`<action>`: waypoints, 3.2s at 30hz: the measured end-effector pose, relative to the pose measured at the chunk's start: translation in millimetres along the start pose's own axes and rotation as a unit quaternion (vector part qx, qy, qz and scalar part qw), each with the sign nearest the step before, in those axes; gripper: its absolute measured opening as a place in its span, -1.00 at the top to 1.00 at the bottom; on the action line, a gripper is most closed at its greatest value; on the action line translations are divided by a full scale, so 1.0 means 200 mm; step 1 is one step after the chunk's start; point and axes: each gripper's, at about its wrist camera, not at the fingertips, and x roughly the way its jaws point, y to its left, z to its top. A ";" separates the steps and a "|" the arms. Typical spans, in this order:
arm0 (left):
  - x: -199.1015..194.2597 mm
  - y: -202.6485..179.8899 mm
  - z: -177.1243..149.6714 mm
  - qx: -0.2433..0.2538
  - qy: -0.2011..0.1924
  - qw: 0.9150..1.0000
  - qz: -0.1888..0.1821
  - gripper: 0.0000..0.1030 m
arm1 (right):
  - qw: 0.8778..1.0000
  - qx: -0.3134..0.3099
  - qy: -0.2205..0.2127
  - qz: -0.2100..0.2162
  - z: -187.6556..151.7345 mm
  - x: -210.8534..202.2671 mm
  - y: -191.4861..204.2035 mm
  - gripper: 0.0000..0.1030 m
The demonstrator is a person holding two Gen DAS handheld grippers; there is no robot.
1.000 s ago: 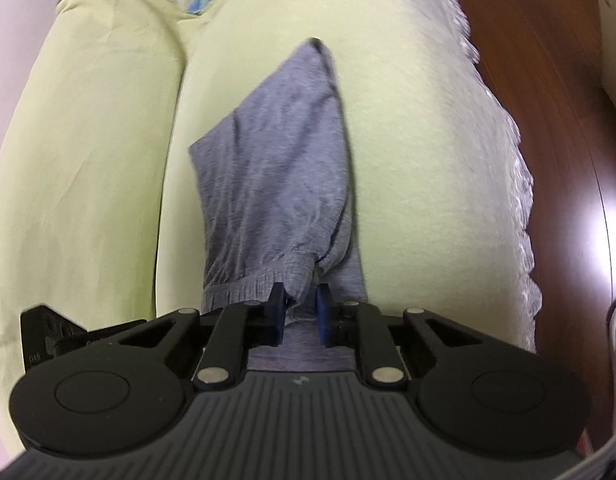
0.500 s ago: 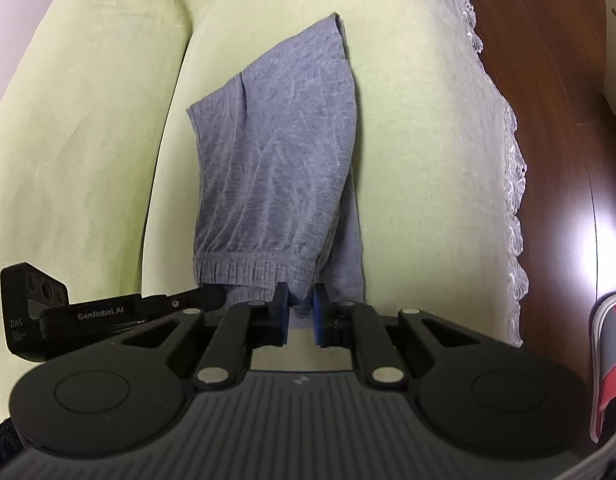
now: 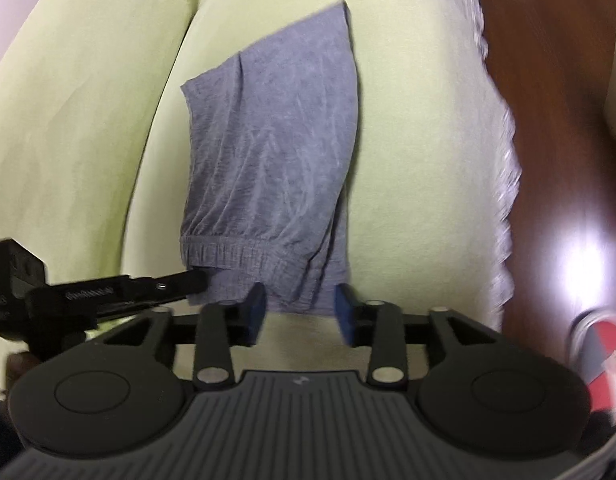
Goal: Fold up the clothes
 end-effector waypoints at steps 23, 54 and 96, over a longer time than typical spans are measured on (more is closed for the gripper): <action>0.05 -0.17 0.03 -0.189 -0.062 0.980 0.029 0.28 | 0.878 -0.454 0.143 0.039 0.53 0.22 0.19 0.73; -0.28 -0.21 0.06 -0.290 -0.058 0.948 0.120 -0.12 | 0.487 -0.778 0.343 0.199 1.16 0.65 1.05 0.02; 0.20 -0.10 0.21 -0.090 0.071 0.993 0.042 0.69 | 0.377 -0.760 0.471 0.240 1.11 1.14 1.15 -0.23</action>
